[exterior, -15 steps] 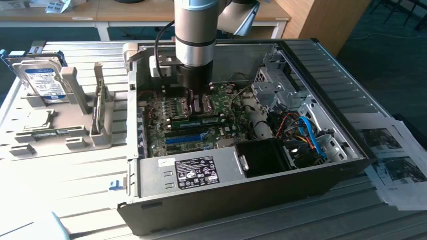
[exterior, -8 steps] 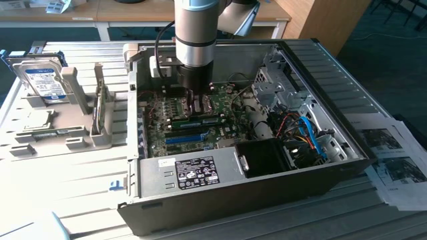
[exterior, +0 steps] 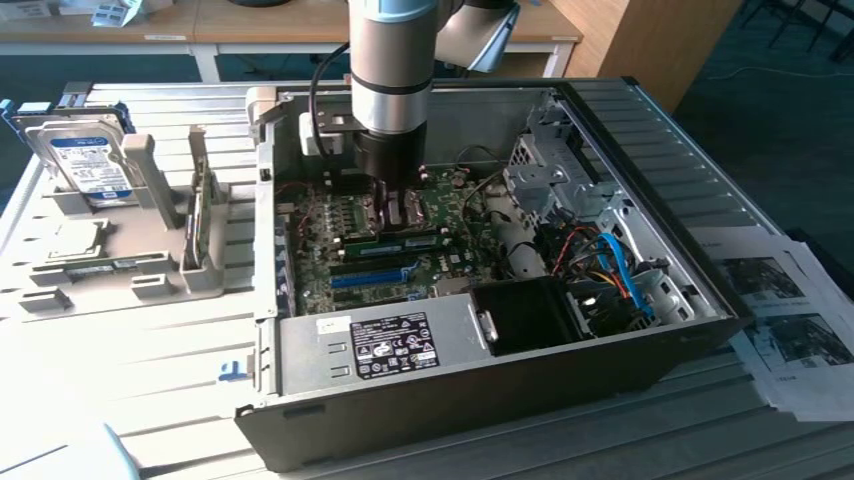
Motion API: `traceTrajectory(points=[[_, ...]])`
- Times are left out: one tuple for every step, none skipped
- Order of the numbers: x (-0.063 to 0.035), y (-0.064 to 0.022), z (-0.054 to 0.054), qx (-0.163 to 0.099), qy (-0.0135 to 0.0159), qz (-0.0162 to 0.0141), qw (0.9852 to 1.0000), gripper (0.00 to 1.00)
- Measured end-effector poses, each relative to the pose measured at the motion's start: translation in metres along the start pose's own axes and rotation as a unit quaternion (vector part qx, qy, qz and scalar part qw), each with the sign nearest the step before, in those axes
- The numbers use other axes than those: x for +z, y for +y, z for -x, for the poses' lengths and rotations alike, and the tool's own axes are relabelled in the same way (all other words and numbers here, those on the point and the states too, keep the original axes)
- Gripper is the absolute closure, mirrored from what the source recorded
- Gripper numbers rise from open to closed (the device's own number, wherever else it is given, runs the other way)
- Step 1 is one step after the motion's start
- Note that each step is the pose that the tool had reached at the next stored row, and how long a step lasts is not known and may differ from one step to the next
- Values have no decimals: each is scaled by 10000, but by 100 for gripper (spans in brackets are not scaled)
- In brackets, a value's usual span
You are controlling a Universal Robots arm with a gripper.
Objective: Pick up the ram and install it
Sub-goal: 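Press down the ram until it locks into place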
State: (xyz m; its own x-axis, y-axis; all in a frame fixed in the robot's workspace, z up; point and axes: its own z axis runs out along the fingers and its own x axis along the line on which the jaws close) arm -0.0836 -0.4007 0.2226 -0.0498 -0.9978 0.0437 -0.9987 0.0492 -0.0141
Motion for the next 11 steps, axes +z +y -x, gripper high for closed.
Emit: traceTrajectory(points=[[0,0,0,0,0,0,10000,90],[0,0,0,0,0,0,10000,90],[0,0,0,0,0,0,10000,90],[0,0,0,0,0,0,10000,90],[0,0,0,0,0,0,10000,90],[0,0,0,0,0,0,10000,90],[0,0,0,0,0,0,10000,90],[1,0,-1,0,1,0,10000,90],[2,0,-1,0,-1,0,10000,90],[3,0,-1,0,0,0,10000,90],[2,0,-1,0,0,0,10000,90]])
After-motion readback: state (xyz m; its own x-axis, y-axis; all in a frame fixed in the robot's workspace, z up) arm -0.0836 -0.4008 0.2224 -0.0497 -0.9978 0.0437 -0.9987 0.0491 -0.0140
